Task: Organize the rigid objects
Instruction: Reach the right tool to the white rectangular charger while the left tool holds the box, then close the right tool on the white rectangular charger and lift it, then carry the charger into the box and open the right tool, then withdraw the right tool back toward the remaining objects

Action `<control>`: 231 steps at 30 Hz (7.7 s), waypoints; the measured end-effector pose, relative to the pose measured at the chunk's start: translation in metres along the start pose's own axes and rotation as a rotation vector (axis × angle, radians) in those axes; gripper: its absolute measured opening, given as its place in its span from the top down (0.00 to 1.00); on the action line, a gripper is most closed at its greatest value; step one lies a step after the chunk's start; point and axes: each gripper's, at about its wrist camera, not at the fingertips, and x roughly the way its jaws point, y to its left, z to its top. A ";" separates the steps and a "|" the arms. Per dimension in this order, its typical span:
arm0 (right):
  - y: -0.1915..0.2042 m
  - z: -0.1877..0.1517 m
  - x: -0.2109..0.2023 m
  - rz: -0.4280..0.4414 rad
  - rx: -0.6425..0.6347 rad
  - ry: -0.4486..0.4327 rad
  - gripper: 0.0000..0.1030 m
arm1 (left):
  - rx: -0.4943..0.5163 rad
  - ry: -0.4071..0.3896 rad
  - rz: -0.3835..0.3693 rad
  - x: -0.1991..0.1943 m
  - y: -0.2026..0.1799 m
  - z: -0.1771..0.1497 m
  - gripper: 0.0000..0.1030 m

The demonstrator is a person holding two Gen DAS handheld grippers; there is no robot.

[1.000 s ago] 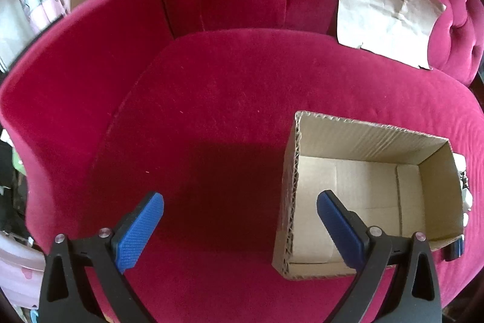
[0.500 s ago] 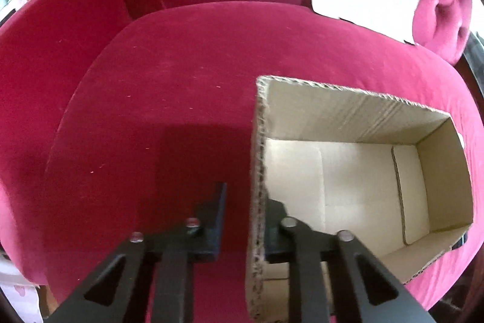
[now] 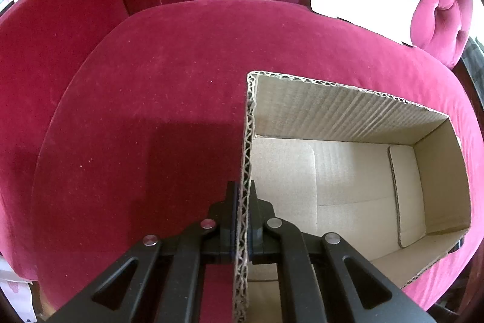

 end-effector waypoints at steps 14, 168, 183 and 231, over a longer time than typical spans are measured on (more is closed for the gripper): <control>0.024 -0.005 0.016 0.036 -0.088 0.003 0.00 | 0.003 0.005 0.001 0.001 -0.001 0.001 0.95; 0.206 -0.054 -0.026 0.349 -0.369 -0.138 0.00 | 0.027 0.009 -0.008 0.003 -0.003 0.005 0.96; 0.164 -0.036 -0.034 0.312 -0.313 -0.135 0.00 | 0.020 0.008 -0.005 0.006 -0.006 0.005 0.96; 0.010 -0.049 0.030 0.154 -0.228 -0.012 0.00 | 0.024 -0.001 0.004 0.006 -0.002 0.004 0.96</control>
